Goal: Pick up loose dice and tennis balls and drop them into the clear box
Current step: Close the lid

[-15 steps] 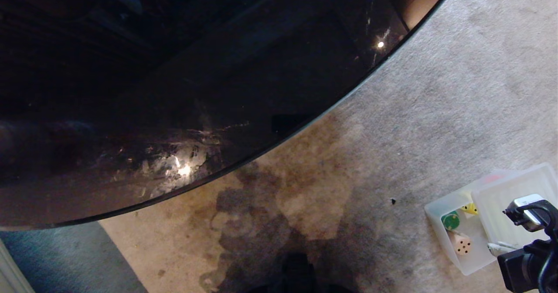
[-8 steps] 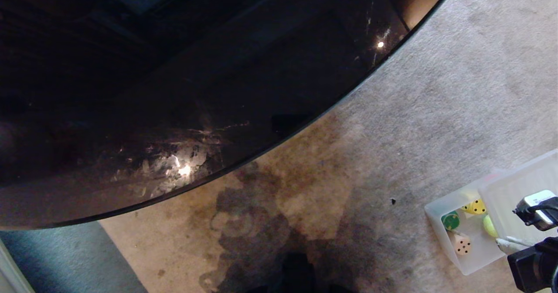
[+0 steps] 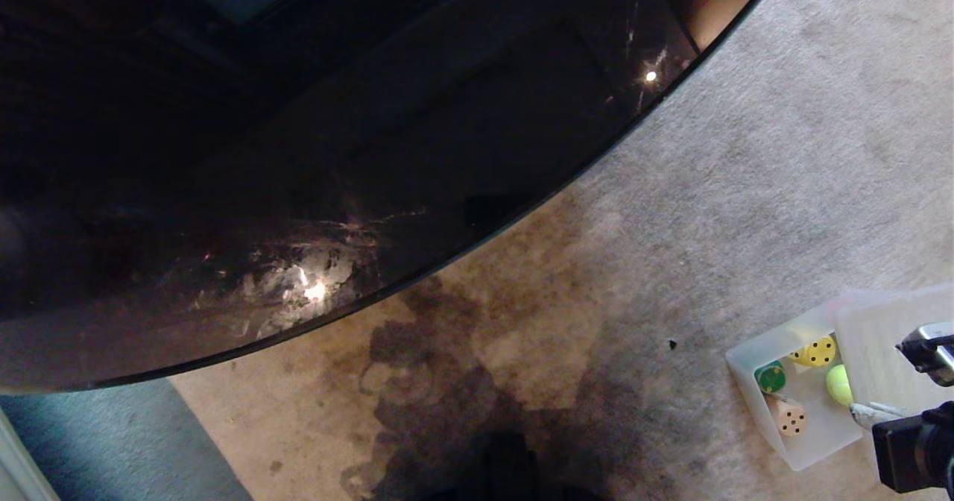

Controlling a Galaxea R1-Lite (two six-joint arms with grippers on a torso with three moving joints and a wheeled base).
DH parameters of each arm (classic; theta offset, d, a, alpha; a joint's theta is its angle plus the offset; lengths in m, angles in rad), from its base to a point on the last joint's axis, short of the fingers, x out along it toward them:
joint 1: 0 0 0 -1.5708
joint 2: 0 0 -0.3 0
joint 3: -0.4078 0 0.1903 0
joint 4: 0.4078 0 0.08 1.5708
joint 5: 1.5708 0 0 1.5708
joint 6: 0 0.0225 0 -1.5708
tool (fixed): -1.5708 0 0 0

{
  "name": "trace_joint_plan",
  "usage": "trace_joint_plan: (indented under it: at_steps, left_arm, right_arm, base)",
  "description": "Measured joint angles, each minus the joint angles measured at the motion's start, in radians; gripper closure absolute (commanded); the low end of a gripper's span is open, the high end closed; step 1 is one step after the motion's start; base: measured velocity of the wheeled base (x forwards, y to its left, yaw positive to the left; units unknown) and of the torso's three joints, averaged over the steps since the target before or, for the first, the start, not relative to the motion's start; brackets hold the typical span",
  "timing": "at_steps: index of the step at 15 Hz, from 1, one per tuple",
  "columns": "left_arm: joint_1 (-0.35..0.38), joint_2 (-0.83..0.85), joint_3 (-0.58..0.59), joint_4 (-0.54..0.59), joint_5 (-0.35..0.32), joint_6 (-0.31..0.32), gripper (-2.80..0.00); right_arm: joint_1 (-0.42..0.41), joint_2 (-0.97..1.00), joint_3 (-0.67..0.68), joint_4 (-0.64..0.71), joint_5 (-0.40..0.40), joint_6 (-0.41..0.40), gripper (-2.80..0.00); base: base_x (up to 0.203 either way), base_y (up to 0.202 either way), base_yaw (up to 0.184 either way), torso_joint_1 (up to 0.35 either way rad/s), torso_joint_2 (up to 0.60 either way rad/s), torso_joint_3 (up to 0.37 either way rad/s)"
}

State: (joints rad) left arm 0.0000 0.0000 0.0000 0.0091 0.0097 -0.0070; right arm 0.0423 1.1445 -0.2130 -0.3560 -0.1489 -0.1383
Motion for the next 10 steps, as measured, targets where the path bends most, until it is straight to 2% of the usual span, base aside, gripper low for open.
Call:
trace_joint_plan:
  at_steps: [10]
  left_arm:
    - [0.000,0.000,0.000,0.000,0.001,0.001,0.00]
  right_arm:
    - [0.000,0.007,0.009,0.005,0.005,0.018,0.00]
  base:
    - [0.000,0.000,0.000,0.000,0.00,0.000]
